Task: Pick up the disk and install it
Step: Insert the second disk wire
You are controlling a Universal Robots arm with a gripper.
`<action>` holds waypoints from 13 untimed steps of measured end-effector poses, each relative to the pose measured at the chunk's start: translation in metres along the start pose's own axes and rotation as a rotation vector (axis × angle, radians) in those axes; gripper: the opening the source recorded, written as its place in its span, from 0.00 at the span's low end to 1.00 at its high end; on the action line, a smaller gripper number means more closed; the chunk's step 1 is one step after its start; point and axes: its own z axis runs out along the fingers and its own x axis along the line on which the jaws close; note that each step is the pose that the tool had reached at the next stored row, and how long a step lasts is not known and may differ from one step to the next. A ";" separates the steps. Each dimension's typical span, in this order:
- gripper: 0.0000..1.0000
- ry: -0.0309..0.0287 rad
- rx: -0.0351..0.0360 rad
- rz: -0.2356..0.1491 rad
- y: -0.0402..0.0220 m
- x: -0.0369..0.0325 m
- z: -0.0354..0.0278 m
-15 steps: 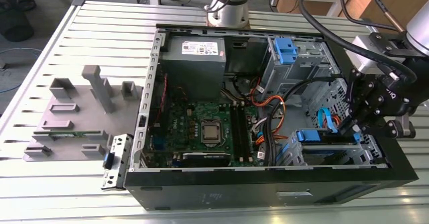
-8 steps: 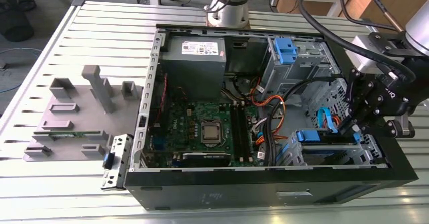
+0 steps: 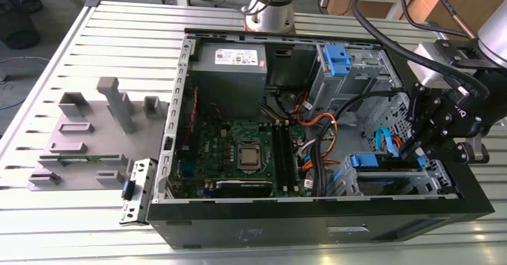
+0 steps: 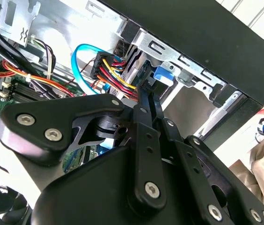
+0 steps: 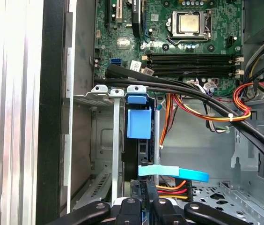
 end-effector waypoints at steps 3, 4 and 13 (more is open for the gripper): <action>0.16 -0.0004 0.0000 0.000 0.0000 -0.0002 0.0011; 0.16 -0.0001 0.0000 0.000 0.0000 -0.0002 0.0014; 0.16 -0.0003 0.0002 0.000 0.0006 -0.0003 0.0034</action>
